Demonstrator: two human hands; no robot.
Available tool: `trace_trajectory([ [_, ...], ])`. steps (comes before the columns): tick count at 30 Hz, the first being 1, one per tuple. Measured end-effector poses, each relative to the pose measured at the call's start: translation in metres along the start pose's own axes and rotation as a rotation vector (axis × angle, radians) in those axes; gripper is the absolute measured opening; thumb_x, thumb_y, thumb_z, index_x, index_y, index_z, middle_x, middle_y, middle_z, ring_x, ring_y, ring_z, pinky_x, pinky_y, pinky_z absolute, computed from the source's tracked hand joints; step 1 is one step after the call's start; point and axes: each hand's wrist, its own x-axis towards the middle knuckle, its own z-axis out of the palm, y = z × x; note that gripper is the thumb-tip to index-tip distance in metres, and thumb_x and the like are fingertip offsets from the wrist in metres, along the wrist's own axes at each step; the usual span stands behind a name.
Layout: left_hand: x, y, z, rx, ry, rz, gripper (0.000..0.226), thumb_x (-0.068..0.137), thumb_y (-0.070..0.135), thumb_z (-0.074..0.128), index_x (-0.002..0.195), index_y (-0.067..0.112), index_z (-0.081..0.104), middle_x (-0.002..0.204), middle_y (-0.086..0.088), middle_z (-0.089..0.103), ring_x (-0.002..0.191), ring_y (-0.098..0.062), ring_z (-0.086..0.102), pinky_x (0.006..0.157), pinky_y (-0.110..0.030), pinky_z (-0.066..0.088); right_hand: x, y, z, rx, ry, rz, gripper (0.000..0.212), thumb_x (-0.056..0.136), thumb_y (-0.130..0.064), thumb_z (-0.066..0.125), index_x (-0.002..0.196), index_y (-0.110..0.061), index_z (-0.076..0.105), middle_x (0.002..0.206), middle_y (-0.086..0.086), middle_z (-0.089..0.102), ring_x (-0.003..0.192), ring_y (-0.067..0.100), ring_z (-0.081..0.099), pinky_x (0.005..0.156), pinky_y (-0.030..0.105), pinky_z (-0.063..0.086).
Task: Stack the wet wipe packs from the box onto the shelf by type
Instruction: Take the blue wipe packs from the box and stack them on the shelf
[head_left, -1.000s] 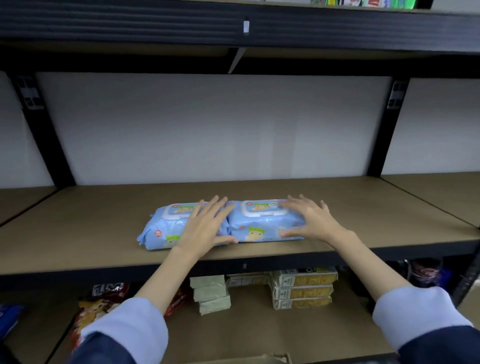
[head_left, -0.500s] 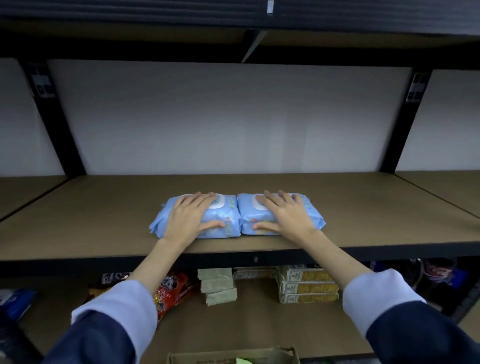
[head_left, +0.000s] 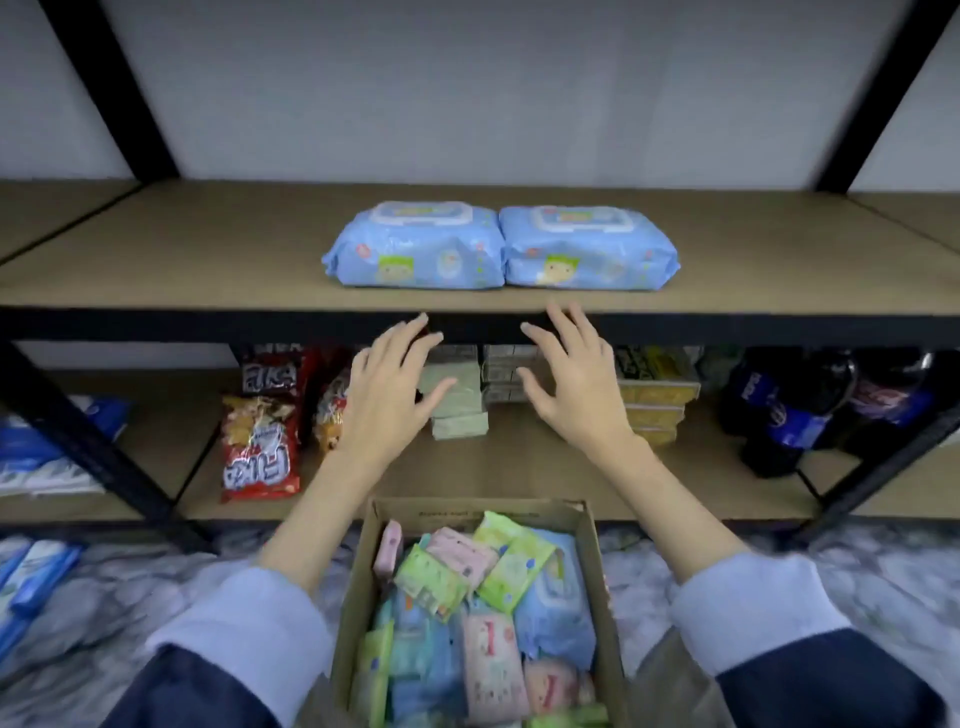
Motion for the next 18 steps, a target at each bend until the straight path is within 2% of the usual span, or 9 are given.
trace_trajectory([
  [4,-0.102,0.008,0.039,-0.105,-0.274,-0.217,0.052,0.086,0.046,0.038,0.121,0.013,0.057,0.124,-0.007,0.057,0.114,-0.028,0.053,0.090,-0.041,0.041,-0.087,-0.013,0.036,0.117,-0.248,0.163,0.039,0.082,-0.018,0.065,0.120,-0.010,0.060,0.137,0.023,0.047,0.126,0.045,0.043,0.094,0.056,0.041],
  [7,-0.178,0.008,0.066,-0.130,-0.541,-0.376,0.044,0.086,0.040,0.050,0.118,0.011,0.058,0.121,-0.010,0.059,0.108,-0.033,0.056,0.087,-0.043,0.044,-0.145,-0.019,0.056,0.124,-0.593,0.330,0.044,0.089,-0.022,0.057,0.131,-0.012,0.050,0.144,0.018,0.038,0.131,0.037,0.035,0.102,0.045,0.033],
  [10,-0.239,0.006,0.083,-0.192,-0.795,-0.524,0.074,0.075,0.059,0.029,0.125,0.010,0.054,0.123,-0.015,0.056,0.110,-0.036,0.055,0.090,-0.041,0.044,-0.198,-0.019,0.075,0.079,-0.867,0.458,0.049,0.092,-0.028,0.050,0.139,-0.018,0.039,0.145,0.012,0.034,0.129,0.031,0.035,0.100,0.037,0.034],
  [11,-0.252,0.005,0.086,-0.207,-0.842,-0.590,0.075,0.076,0.060,0.031,0.129,0.011,0.050,0.127,-0.015,0.053,0.113,-0.035,0.052,0.093,-0.040,0.042,-0.211,-0.018,0.080,0.085,-0.926,0.505,0.051,0.093,-0.028,0.049,0.141,-0.020,0.036,0.147,0.011,0.032,0.130,0.031,0.035,0.099,0.036,0.036],
  [14,-0.270,0.000,0.094,-0.186,-0.926,-0.664,0.053,0.091,0.040,0.050,0.137,0.016,0.039,0.138,-0.010,0.043,0.124,-0.030,0.043,0.097,-0.035,0.036,-0.236,-0.014,0.092,0.103,-1.046,0.616,0.051,0.094,-0.028,0.049,0.142,-0.020,0.032,0.148,0.010,0.028,0.132,0.031,0.033,0.101,0.037,0.036],
  [18,-0.261,-0.007,0.115,-0.259,-0.851,-0.712,0.050,0.091,0.032,0.054,0.135,0.013,0.040,0.137,-0.012,0.043,0.123,-0.030,0.041,0.099,-0.034,0.035,-0.236,-0.008,0.112,0.113,-1.031,0.677,0.052,0.094,-0.026,0.049,0.142,-0.018,0.032,0.148,0.010,0.028,0.132,0.032,0.031,0.102,0.037,0.034],
])
